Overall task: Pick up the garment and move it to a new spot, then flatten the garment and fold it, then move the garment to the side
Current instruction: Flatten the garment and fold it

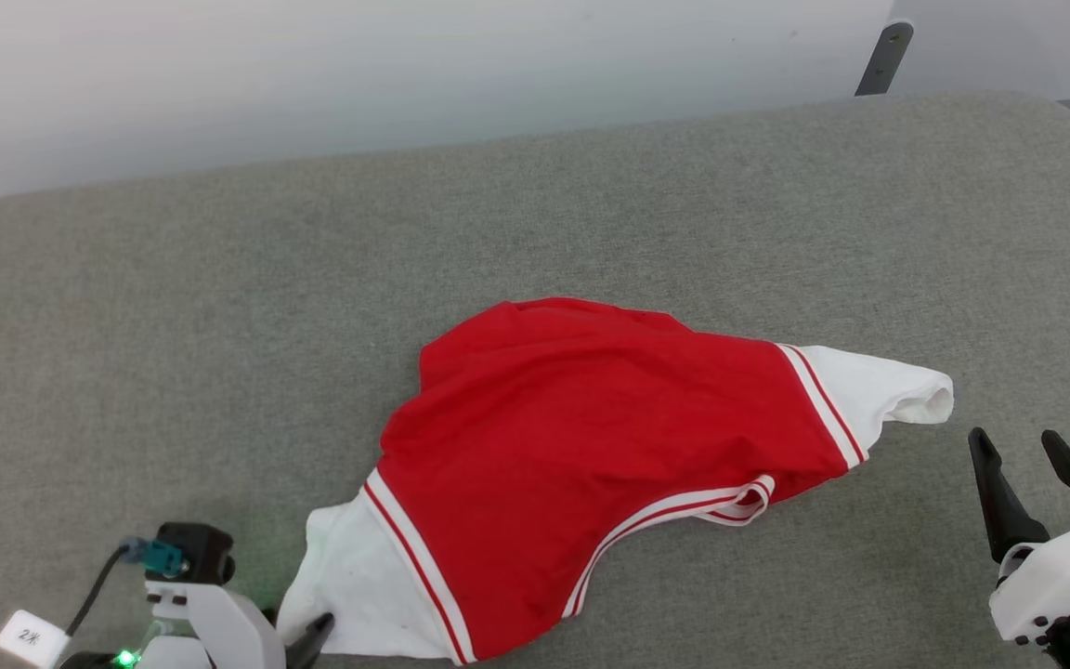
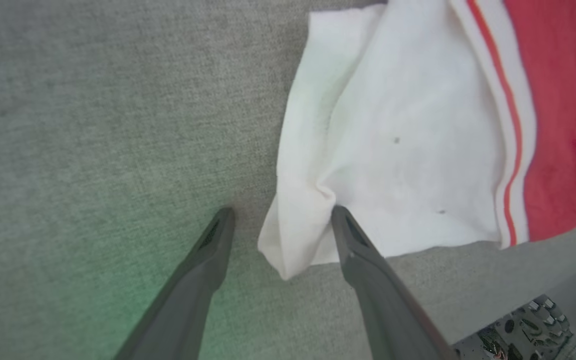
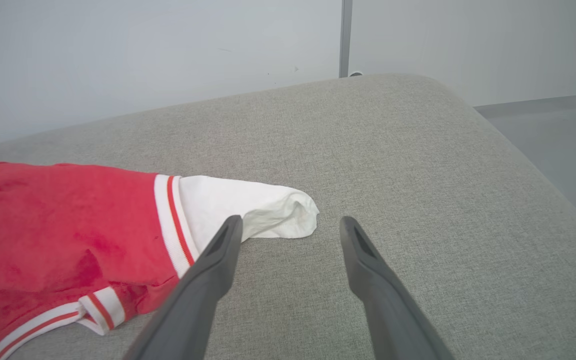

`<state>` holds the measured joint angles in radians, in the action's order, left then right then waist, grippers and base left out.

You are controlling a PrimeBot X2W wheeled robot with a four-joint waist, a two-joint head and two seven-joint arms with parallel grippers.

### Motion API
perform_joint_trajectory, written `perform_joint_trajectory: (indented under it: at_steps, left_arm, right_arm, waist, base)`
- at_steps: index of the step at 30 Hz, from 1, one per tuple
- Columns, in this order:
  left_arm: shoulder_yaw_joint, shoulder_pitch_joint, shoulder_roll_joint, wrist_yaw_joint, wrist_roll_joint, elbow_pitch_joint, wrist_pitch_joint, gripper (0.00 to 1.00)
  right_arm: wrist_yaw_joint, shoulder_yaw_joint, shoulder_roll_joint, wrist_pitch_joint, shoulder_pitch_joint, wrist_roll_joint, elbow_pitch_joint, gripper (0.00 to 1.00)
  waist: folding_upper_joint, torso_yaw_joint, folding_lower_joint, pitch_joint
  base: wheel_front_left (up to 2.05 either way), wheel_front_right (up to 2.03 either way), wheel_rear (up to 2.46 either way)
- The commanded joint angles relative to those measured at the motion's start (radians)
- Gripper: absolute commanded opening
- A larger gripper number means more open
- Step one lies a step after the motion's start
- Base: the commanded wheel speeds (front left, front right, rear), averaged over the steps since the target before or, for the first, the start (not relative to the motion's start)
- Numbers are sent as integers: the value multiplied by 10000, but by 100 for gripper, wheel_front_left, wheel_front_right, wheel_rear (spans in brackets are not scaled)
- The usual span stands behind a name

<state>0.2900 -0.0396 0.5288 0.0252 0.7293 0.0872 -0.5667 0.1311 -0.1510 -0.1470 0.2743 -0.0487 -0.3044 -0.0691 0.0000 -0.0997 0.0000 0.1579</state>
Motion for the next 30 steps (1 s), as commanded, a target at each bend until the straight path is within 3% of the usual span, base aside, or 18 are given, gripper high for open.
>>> perform_joint_trajectory:
  at_steps: [1,2,3,4,5,16,30]
  left_arm:
    - [236,-35,-203,-18,-18,359,-128,100]
    - [294,-54,-222,4,-55,479,-189,86]
    - [358,-96,-239,-9,-78,566,-247,41]
    - [389,-170,-217,-32,-171,614,-179,6]
    - [385,-246,-234,-37,-186,656,-125,0]
    - [413,-703,-131,-68,-432,829,188,0]
    - [775,-1307,-416,-364,-566,1152,406,0]
  right_arm:
    - [-7,3,15,81,83,78,-91,100]
    - [-7,6,-5,128,72,78,-123,100]
    - [-7,-5,-20,171,40,79,-152,100]
    - [-7,-2,-50,221,-14,100,-189,100]
    - [-7,10,-90,261,-78,126,-214,100]
    - [-7,510,-816,1400,-984,-312,274,100]
    - [-3,805,-2243,3813,-2871,-1612,2899,100]
  waist:
    - [0,12,0,16]
    - [0,19,0,22]
    - [0,32,0,23]
    - [0,43,0,24]
    - [0,56,0,25]
    - [0,321,0,153]
    - [0,984,0,468]
  base:
    - [0,0,0]
    - [0,0,0]
    - [0,0,0]
    - [0,0,0]
    - [0,0,0]
    - [0,0,0]
    - [0,0,0]
